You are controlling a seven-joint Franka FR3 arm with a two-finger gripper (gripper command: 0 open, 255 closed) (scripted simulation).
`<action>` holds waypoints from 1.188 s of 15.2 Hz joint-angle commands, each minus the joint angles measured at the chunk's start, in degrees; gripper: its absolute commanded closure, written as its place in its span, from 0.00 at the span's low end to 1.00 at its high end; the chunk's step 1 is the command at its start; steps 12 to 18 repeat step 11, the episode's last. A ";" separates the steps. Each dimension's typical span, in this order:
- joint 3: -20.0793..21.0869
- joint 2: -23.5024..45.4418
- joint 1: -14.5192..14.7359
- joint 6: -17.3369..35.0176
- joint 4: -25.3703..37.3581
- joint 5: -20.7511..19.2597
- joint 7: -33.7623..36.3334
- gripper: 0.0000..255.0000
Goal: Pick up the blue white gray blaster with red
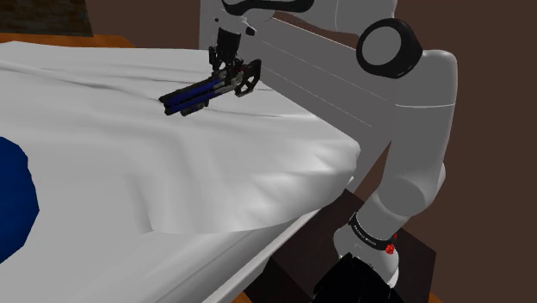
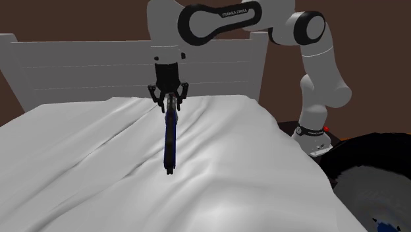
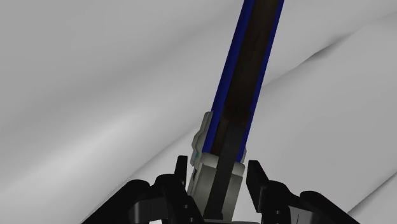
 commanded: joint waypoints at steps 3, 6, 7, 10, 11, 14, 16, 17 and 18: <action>0.05 0.14 0.19 -3.36 3.63 -0.05 0.24 1.00; 0.07 0.59 0.38 -5.93 6.64 -0.15 0.42 1.00; 0.08 0.79 0.46 -6.81 7.73 -0.19 0.48 1.00; 0.09 1.29 0.64 -8.77 10.20 -0.29 0.62 1.00; 0.09 1.30 0.64 -8.78 10.21 -0.29 0.62 1.00; 0.09 1.30 0.64 -8.78 10.21 -0.29 0.62 1.00; 0.09 1.30 0.64 -8.78 10.21 -0.29 0.62 1.00; 0.09 1.30 0.64 -8.78 10.21 -0.29 0.62 1.00; 0.09 1.30 0.64 -8.78 10.21 -0.29 0.62 1.00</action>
